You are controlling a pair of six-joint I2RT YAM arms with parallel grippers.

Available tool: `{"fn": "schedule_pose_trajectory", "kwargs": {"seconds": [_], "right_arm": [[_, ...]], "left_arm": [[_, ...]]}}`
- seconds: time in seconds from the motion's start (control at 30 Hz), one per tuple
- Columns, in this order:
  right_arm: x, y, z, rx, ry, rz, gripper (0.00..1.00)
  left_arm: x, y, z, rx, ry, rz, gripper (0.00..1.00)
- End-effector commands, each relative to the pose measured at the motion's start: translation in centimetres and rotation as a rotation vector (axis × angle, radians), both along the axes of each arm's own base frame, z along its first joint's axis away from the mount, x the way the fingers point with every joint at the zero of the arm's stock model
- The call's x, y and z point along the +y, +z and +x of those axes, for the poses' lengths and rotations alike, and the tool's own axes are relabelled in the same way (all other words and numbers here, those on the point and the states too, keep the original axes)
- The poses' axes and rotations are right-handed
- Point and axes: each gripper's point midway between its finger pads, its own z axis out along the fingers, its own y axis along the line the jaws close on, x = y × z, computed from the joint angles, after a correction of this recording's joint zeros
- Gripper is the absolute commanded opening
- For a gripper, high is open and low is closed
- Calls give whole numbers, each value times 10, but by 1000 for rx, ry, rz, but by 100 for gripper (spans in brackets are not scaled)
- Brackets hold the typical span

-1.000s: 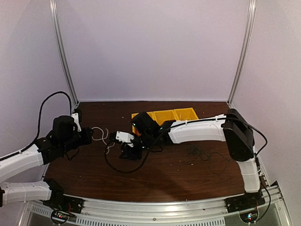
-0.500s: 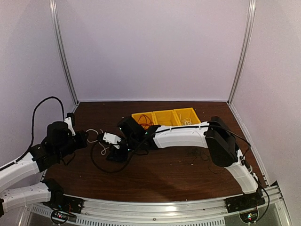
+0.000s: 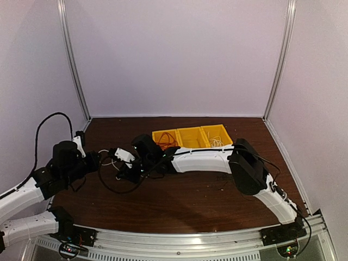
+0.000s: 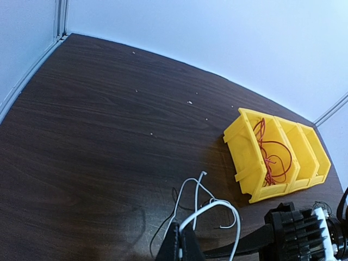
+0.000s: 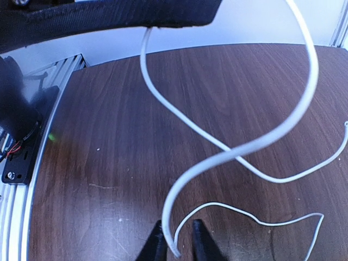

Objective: Untangle the cables
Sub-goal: Pass from the left arm to the right, then place the untangled cable in the bin.

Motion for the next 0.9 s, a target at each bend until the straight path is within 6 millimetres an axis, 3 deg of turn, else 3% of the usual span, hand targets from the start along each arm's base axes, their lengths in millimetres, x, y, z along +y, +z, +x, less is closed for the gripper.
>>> {"fn": "schedule_pose_trajectory", "kwargs": {"seconds": [0.0,0.03,0.13,0.2,0.27,0.33,0.4,0.47,0.57,0.67,0.87], "right_arm": [[7,14,8,0,-26,44,7],[5,15,9,-4,-31,41,1],[-6,23,12,-14,-30,20,0],[-19,40,10,-22,-3,7,0],[-37,64,6,-28,28,-13,0],[-57,90,-3,-25,67,-29,0],[-82,114,-9,-43,80,-50,0],[-109,136,-14,-107,72,-58,0],[-146,165,-17,-239,33,-74,0],[-179,188,-5,-292,-27,-73,0],[-256,248,57,-364,-221,10,0]], "left_arm": [[2,13,1,-35,18,-28,0],[2,13,1,-35,17,-28,0],[2,13,1,-37,13,-19,0],[6,14,2,-43,18,17,1],[15,17,2,-49,57,61,17],[23,21,4,-65,89,107,41],[25,26,8,-75,102,140,54],[19,30,14,-72,78,154,62],[6,38,27,-59,41,182,64],[-13,56,43,-87,-27,200,64],[-55,109,86,-171,-146,249,63]]}}
